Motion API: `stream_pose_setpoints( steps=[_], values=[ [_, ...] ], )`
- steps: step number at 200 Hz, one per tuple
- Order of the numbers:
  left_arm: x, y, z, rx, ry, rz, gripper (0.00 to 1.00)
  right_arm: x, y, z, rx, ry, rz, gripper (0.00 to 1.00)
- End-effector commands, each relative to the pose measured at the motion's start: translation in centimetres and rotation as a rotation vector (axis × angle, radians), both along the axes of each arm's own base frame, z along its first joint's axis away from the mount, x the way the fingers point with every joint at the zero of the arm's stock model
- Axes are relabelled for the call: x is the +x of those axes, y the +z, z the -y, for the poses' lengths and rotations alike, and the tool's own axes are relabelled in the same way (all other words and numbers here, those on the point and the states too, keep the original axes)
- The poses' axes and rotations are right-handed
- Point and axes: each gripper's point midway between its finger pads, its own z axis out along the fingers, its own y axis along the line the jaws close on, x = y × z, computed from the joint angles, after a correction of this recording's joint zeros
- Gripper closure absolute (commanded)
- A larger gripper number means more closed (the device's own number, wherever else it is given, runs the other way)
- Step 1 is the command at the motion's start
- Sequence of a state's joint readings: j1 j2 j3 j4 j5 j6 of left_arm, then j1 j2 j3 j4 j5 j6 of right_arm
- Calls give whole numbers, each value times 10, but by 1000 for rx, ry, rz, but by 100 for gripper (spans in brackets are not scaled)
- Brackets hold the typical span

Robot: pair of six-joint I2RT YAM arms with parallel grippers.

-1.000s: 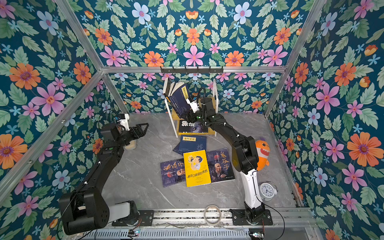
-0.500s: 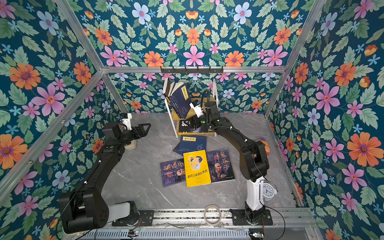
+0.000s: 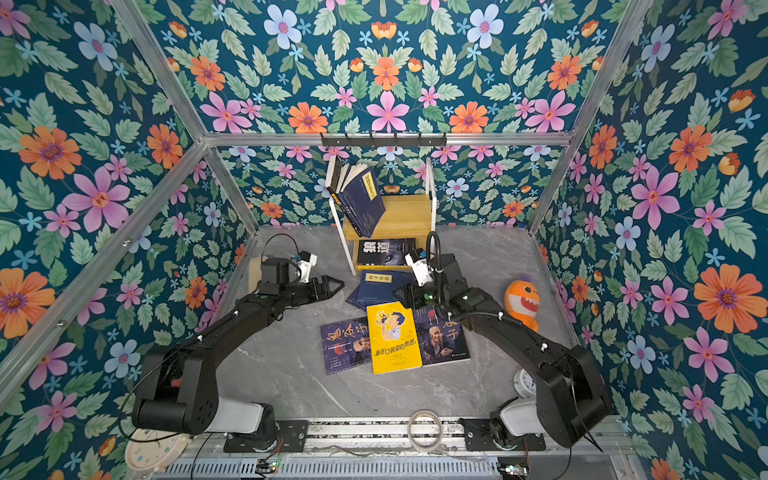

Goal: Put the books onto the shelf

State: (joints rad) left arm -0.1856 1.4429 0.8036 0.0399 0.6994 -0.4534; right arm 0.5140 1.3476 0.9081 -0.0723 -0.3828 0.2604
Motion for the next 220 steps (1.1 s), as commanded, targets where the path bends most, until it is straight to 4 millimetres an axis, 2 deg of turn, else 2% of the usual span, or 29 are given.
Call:
stream_pose_setpoints(
  steps=[1, 15, 33, 55, 95, 121, 189, 220],
  values=[
    [0, -3, 15, -80, -4, -33, 9, -8, -16, 11, 38, -99, -60, 50],
    [-4, -13, 27, -86, -32, -70, 8, -18, -32, 16, 43, -120, -91, 59],
    [-10, -23, 42, -100, -66, -111, 8, -26, -53, 24, 41, -169, -145, 80],
    [-15, -33, 55, -132, -86, -156, 8, -37, -73, 26, 9, -175, -193, 94],
    [-18, -53, 71, -148, -123, -237, 10, -48, -103, 29, -52, -175, -245, 95],
    [-19, -63, 78, -138, -137, -278, 13, -48, -115, 31, -80, -183, -261, 95],
    [-28, -72, 101, -133, -207, -323, 21, -50, -145, 30, -113, -179, -318, 95],
    [-30, -70, 113, -123, -247, -318, 30, -54, -159, 30, -114, -172, -344, 96]
  ],
)
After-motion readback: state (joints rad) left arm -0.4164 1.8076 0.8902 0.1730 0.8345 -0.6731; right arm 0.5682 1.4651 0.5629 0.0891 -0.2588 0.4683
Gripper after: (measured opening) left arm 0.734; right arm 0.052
